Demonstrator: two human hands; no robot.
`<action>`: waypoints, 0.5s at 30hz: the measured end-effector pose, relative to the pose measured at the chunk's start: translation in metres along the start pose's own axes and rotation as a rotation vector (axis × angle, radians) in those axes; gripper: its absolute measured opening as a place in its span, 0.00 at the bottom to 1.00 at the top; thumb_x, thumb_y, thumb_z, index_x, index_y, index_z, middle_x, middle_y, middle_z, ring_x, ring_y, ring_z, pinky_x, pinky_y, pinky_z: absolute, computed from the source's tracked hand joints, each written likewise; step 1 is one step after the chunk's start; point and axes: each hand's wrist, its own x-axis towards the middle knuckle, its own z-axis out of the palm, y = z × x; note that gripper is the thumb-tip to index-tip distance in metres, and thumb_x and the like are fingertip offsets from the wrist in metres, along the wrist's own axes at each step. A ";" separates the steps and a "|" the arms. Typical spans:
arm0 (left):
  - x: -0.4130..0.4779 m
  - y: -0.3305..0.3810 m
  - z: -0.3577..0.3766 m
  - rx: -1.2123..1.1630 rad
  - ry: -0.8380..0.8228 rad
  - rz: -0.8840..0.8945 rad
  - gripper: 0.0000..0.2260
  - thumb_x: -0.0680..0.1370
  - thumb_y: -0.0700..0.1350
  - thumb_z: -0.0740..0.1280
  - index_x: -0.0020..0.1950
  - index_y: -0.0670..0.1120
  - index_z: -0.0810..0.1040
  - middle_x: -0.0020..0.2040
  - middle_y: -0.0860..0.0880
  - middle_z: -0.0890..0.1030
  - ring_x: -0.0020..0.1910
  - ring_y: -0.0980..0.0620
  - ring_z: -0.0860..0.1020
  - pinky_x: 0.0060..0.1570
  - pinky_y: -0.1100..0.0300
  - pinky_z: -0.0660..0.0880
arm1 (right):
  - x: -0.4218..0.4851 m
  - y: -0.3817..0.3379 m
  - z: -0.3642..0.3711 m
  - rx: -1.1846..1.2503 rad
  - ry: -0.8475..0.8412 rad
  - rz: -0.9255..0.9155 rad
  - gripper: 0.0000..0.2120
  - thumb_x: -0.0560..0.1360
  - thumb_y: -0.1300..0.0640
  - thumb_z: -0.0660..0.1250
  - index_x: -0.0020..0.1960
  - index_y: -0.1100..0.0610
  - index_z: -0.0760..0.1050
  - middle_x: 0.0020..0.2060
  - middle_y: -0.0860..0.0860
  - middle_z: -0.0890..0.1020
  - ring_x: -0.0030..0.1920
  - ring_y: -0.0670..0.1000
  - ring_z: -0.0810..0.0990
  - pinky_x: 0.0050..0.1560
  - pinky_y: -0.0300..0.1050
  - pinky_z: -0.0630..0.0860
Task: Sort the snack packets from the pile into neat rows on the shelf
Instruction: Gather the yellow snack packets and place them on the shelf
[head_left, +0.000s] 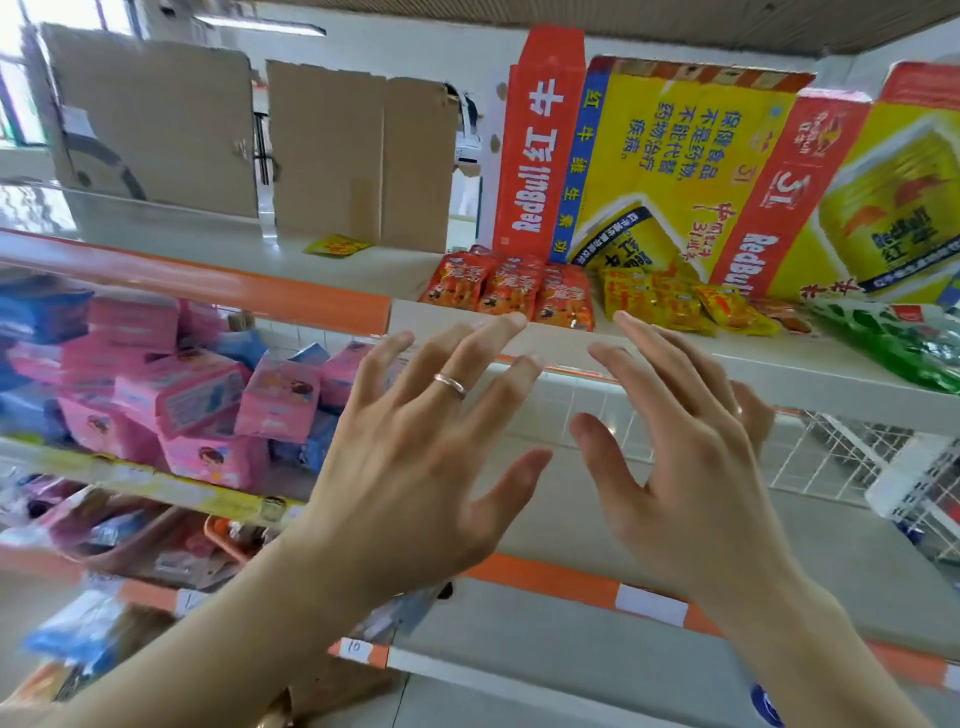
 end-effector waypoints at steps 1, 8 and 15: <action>-0.005 -0.009 0.000 0.002 -0.009 0.001 0.24 0.79 0.59 0.60 0.70 0.46 0.74 0.75 0.47 0.68 0.71 0.46 0.69 0.70 0.42 0.61 | 0.001 -0.007 0.007 0.006 0.004 0.007 0.21 0.76 0.46 0.62 0.66 0.52 0.75 0.72 0.47 0.70 0.73 0.49 0.66 0.66 0.64 0.63; -0.011 -0.058 0.005 -0.042 -0.020 0.021 0.24 0.79 0.59 0.59 0.69 0.46 0.75 0.75 0.47 0.68 0.71 0.46 0.69 0.69 0.43 0.61 | 0.012 -0.026 0.029 -0.027 0.029 0.083 0.20 0.75 0.49 0.65 0.65 0.52 0.75 0.70 0.47 0.73 0.68 0.50 0.71 0.65 0.51 0.60; -0.001 -0.066 0.029 -0.084 -0.001 0.033 0.24 0.79 0.58 0.60 0.68 0.45 0.76 0.75 0.47 0.68 0.70 0.46 0.70 0.69 0.44 0.63 | 0.012 -0.019 0.039 -0.062 -0.010 0.101 0.20 0.76 0.47 0.63 0.66 0.52 0.75 0.70 0.46 0.72 0.68 0.48 0.71 0.65 0.50 0.60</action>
